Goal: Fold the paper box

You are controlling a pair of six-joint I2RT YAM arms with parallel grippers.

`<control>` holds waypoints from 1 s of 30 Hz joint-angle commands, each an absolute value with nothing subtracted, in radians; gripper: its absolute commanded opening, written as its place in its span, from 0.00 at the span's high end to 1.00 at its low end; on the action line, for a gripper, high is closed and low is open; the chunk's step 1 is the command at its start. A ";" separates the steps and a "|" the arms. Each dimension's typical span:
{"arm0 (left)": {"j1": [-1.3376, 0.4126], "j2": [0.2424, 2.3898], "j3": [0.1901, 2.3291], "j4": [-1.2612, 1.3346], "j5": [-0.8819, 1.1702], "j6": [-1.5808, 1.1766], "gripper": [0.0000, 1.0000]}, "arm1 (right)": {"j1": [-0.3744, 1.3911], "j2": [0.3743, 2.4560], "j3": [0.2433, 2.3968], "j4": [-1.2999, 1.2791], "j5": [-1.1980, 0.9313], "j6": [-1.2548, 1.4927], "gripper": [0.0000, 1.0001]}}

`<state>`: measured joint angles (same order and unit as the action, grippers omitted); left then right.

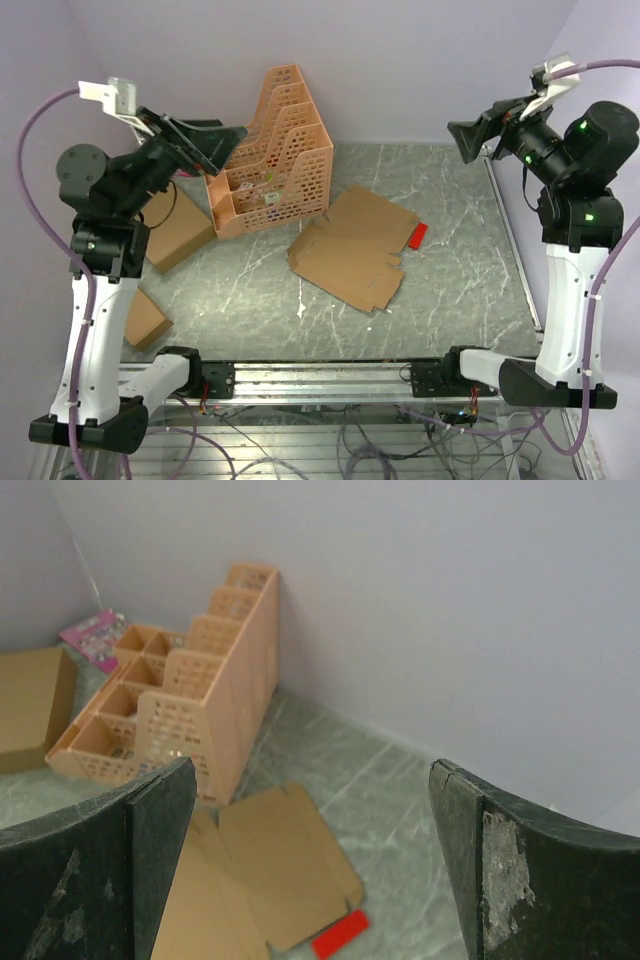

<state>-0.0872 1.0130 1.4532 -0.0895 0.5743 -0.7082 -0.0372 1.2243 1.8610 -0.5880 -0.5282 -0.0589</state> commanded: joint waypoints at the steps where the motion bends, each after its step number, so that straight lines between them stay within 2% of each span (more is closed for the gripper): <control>1: -0.186 0.963 1.364 -0.122 0.465 -0.668 0.04 | -0.061 1.170 1.743 -0.585 -0.483 -0.020 0.01; 12: -0.433 0.867 1.038 -0.092 0.383 -0.654 0.02 | -0.111 1.050 1.401 -0.556 -0.459 0.007 0.00; 20: -0.601 0.825 0.767 0.042 0.306 -0.691 0.01 | -0.133 1.019 1.132 -0.529 -0.763 -0.121 0.01; 30: -0.668 0.810 0.477 0.181 0.120 -0.714 0.01 | -0.162 1.068 0.729 -0.193 -0.993 0.041 0.00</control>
